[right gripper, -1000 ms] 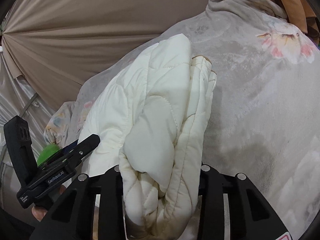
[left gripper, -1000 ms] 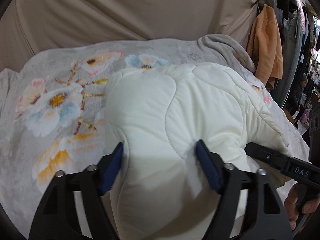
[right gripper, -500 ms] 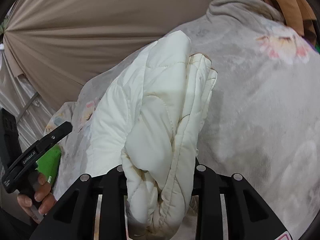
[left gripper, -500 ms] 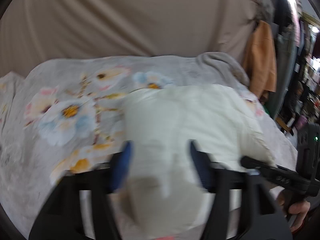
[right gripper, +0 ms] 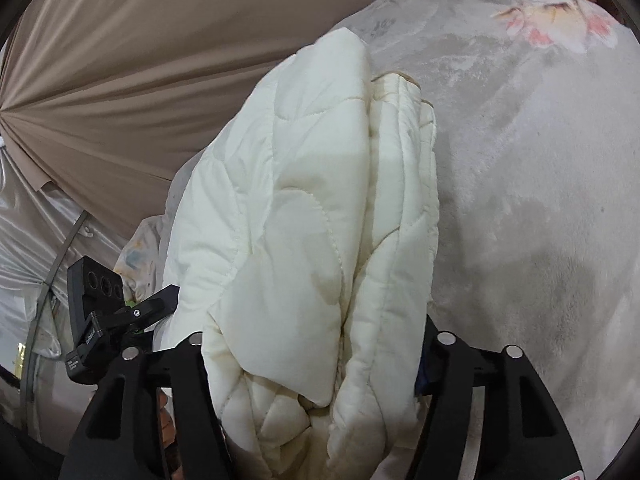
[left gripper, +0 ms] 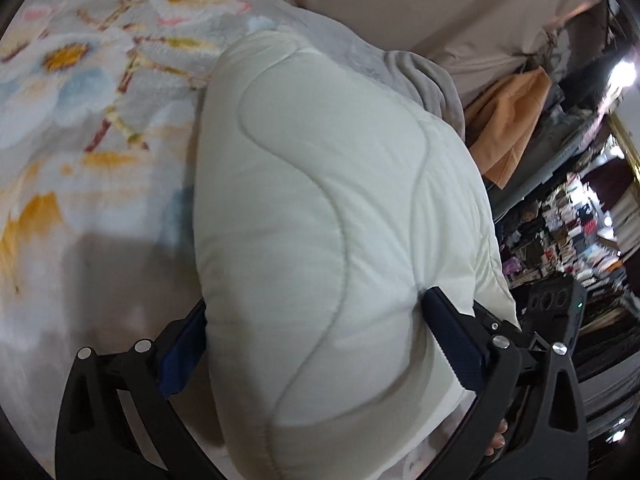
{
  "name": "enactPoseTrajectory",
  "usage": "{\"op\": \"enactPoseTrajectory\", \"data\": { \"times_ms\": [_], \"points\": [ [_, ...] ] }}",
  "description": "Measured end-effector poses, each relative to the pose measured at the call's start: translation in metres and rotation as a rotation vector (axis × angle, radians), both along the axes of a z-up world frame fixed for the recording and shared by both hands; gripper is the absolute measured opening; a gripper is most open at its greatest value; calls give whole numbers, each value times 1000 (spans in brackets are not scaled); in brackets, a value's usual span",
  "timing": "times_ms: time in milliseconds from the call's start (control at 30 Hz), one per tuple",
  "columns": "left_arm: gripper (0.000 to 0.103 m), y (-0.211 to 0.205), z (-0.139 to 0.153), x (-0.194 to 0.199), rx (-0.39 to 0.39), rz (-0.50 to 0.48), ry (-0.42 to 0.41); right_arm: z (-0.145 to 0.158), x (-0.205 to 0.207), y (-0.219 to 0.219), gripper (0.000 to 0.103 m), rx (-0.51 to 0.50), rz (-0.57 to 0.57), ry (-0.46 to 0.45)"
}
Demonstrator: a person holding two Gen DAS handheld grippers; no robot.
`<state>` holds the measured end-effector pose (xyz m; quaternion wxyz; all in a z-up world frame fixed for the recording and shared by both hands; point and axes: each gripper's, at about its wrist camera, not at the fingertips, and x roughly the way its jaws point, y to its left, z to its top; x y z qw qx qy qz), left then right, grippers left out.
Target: Fold large clothes
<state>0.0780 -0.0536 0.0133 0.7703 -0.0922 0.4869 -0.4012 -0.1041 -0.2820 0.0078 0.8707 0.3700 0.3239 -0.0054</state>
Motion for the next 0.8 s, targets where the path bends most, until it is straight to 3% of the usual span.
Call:
{"op": "enactPoseTrajectory", "data": {
  "times_ms": [67, 167, 400, 533, 633, 700, 800],
  "points": [
    [72, 1, 16, -6, -6, -1, -72, 15, 1, 11, 38, -61, -4, -15],
    [60, 8, 43, -9, -47, -6, -148, 45, 0, 24, 30, -134, -21, -78],
    [58, 38, 133, -4, -141, 29, -407, 132, 22, 55, 30, -305, 12, -280],
    [59, 62, 169, 17, -158, 82, -534, 168, 66, 73, 31, -332, 52, -383],
    [61, 80, 168, 55, -139, 126, -554, 161, 117, 81, 36, -317, 94, -382],
    [65, 87, 148, 91, -97, 168, -534, 137, 156, 81, 47, -277, 110, -343],
    [71, 88, 89, 140, 39, 229, -444, 69, 219, 72, 50, -142, 163, -160]
  ]
}}
